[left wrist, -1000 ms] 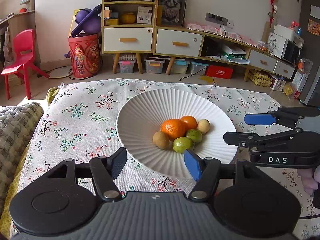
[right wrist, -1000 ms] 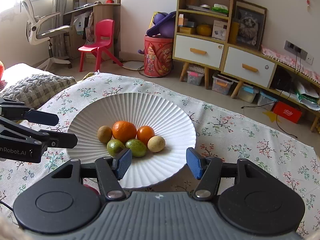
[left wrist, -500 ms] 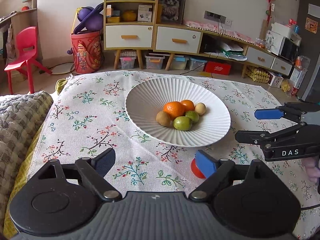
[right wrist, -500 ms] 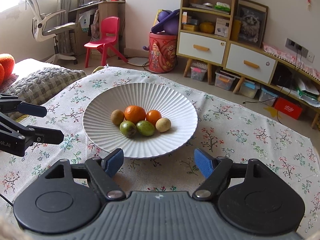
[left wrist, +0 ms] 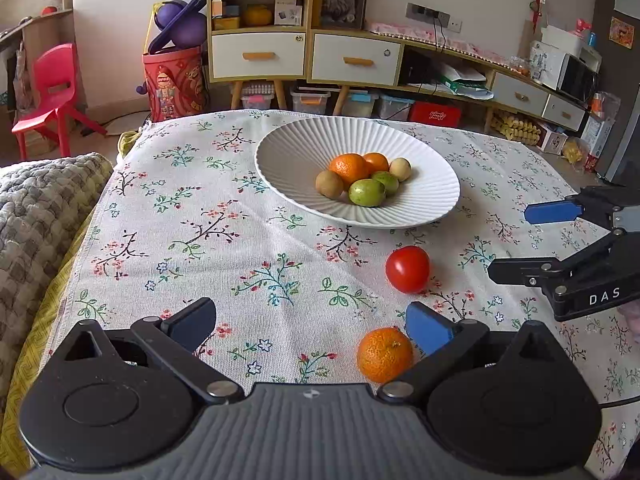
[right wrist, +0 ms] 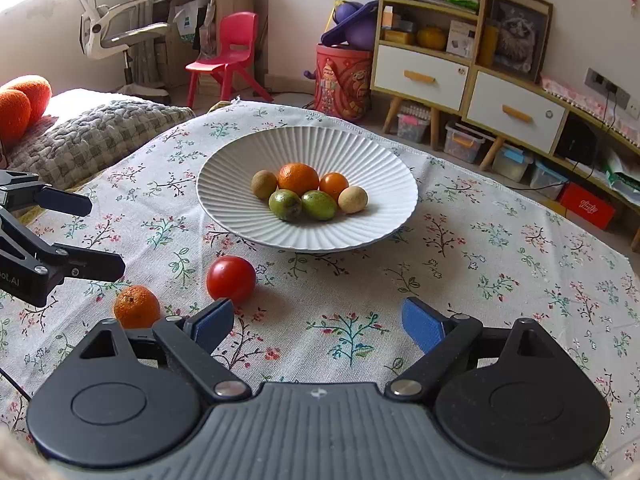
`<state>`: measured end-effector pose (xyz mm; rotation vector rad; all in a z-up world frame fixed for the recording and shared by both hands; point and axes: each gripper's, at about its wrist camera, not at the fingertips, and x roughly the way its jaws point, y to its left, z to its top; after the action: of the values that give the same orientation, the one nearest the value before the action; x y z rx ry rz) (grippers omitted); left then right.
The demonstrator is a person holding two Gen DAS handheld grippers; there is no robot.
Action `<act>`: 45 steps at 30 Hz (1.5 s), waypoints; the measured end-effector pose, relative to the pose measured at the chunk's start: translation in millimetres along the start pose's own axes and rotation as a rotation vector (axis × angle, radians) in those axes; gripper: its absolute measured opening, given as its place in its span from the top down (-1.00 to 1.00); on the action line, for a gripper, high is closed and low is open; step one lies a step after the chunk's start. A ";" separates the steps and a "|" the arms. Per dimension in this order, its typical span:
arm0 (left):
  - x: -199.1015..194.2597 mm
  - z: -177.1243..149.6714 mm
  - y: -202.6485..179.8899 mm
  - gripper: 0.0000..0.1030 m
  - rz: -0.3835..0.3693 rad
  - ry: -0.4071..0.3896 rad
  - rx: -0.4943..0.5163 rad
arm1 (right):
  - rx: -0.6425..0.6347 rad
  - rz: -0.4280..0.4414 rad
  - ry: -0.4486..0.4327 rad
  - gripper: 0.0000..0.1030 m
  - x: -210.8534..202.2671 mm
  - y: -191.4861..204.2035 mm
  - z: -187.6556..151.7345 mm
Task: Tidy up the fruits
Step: 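Withdraw both open grippers from the bowl toward the mandarin and red tomato, then close the left gripper on the mandarin while the right gripper grasps the red tomato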
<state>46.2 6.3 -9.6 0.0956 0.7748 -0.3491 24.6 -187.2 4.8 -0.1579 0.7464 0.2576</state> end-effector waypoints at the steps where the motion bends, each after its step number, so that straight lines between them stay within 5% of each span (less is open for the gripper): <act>1: 0.5 -2.4 -0.4 -0.78 0.004 0.008 0.005 | -0.001 0.000 0.006 -0.78 0.2 0.2 -0.8; 15: 7.1 -22.3 -20.4 -0.77 -0.050 0.074 0.037 | -0.036 -0.018 0.060 -0.89 3.9 6.4 -16.2; 30: 16.6 -18.9 -26.2 0.60 -0.150 0.131 0.008 | -0.044 -0.020 0.073 -0.89 6.5 7.1 -18.7; 45: 4.4 -7.0 -9.6 0.65 -0.072 0.104 -0.005 | -0.059 0.020 0.065 -0.89 14.9 22.3 -7.3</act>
<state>41.1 -2.5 -17.3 0.0817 0.8836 -0.4130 24.0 -164.9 -11.8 -0.2154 0.8057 0.2946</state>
